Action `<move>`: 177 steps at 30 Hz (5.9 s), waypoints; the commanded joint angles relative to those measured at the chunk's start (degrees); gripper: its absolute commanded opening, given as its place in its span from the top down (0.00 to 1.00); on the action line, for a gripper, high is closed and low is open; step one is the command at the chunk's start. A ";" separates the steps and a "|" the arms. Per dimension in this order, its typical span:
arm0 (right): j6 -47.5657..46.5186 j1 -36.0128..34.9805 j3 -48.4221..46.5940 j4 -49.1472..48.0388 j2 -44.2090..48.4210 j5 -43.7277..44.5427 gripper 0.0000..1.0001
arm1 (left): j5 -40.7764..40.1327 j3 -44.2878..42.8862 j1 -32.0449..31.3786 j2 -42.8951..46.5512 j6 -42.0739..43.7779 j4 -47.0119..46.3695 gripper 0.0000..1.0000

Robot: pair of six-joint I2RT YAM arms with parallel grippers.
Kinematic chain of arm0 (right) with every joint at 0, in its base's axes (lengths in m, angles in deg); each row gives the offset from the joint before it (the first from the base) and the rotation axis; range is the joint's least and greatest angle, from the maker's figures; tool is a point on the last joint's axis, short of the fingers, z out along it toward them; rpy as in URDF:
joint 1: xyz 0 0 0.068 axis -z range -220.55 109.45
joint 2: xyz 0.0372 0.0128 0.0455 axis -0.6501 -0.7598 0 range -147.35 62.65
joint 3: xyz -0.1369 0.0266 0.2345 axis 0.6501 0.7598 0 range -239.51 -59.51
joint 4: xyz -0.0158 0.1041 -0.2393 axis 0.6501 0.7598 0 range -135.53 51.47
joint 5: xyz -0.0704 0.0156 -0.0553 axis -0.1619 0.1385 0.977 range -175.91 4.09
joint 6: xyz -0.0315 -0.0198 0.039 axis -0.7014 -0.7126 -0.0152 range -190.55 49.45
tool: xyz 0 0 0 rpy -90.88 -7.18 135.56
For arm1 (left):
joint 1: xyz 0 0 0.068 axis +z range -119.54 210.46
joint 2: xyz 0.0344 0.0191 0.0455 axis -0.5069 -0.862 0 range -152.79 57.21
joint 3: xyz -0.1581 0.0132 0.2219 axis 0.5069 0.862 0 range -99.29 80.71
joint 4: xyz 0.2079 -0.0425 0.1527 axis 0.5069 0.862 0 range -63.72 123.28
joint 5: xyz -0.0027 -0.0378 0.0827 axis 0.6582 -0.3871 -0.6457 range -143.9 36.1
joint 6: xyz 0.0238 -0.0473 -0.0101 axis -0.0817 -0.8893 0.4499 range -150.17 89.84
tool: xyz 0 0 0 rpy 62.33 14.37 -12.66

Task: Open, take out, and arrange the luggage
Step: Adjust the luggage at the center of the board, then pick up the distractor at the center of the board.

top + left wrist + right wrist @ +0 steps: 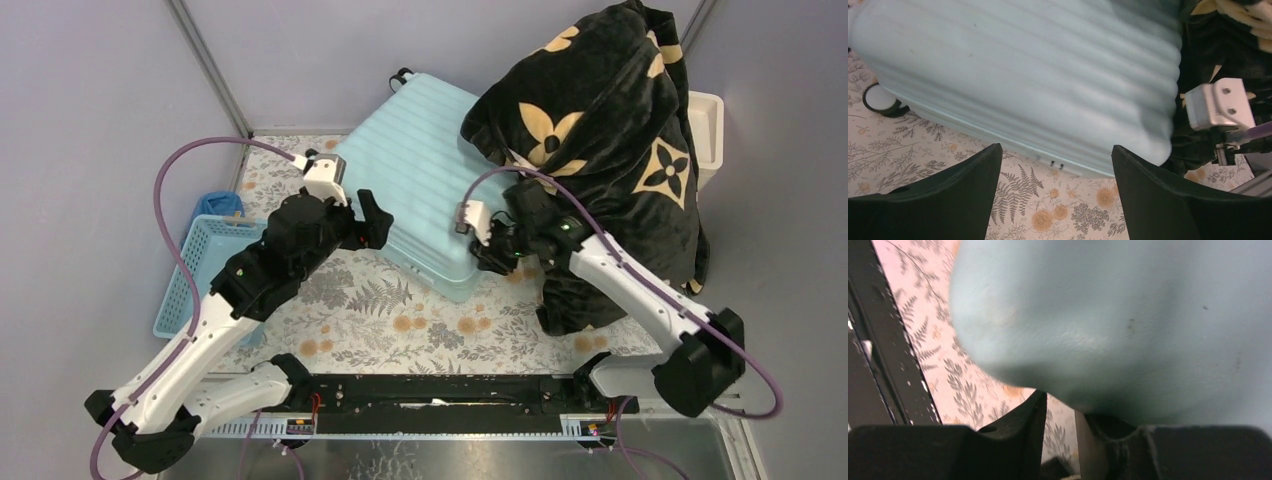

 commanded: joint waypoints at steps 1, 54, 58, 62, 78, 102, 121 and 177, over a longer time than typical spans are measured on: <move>7.87 -8.27 -7.73 -18.39 -6.29 0.74 0.65 | -2.76 2.93 0.09 2.26 -0.98 -3.60 0.13; 40.30 50.70 -48.89 -6.60 -16.32 -20.31 0.03 | 27.91 12.06 0.09 -1.90 -10.71 -36.15 0.07; 41.12 50.69 -46.69 -7.38 -16.48 -20.89 0.25 | 30.32 12.94 0.12 -3.97 -11.93 -40.20 0.07; 41.04 50.71 -45.65 -7.71 -15.12 -20.99 0.72 | 32.29 13.27 0.10 -6.06 -12.89 -43.79 0.07; 45.98 52.82 -54.67 -10.76 -2.34 -25.94 1.00 | 36.65 17.28 1.14 -12.42 -12.39 -68.74 0.01; 54.53 52.96 -61.12 -16.38 -1.73 -33.42 1.00 | 35.03 7.36 -3.44 -32.11 -21.50 -96.99 0.06; 46.69 52.94 -60.88 -11.19 1.39 -31.78 0.77 | 30.62 -13.23 -4.00 -18.81 -8.48 -75.29 1.00; 39.83 47.82 -21.68 -14.40 3.84 -43.04 0.04 | -22.11 -54.71 -13.41 -13.74 85.41 -61.84 1.00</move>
